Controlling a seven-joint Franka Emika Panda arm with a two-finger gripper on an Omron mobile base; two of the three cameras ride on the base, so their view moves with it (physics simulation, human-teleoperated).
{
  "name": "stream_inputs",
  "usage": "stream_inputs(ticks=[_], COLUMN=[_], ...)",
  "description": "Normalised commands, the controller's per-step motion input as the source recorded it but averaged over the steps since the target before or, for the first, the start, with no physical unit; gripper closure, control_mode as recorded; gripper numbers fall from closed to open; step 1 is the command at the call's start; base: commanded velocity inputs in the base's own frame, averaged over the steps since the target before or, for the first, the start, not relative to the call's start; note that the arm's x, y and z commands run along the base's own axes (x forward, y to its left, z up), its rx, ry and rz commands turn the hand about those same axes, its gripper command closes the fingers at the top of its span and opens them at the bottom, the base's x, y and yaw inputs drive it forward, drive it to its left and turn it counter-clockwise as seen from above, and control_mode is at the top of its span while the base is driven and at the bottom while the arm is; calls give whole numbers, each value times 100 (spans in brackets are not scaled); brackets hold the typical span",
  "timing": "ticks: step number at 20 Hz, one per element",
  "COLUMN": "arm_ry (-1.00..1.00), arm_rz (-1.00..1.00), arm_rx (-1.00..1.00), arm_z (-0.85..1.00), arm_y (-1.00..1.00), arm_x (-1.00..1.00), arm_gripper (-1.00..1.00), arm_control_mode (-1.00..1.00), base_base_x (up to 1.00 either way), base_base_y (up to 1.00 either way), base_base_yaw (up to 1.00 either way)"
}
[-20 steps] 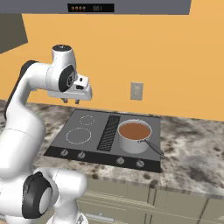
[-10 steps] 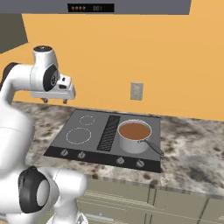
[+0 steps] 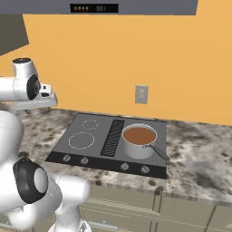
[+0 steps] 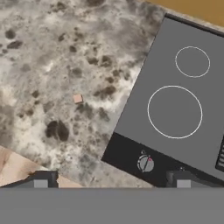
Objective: Pick up the sugar cube(s) and place them in the saucepan with hot chocolate.
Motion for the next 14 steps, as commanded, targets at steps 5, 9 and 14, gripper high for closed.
stream_inputs(ticks=[5, 9, 14], arm_ry=[11, 14, 0], arm_rz=[20, 12, 0], arm_rx=[-22, -10, -5], arm_z=[-64, -44, -31], arm_y=[88, 24, 0], arm_x=[17, 0, 0], arm_gripper=[-100, -100, -100], arm_control_mode=[-100, -100, -100], base_base_x=[0, 0, 0], base_base_y=[0, 0, 0], base_base_yaw=[0, 0, 0])
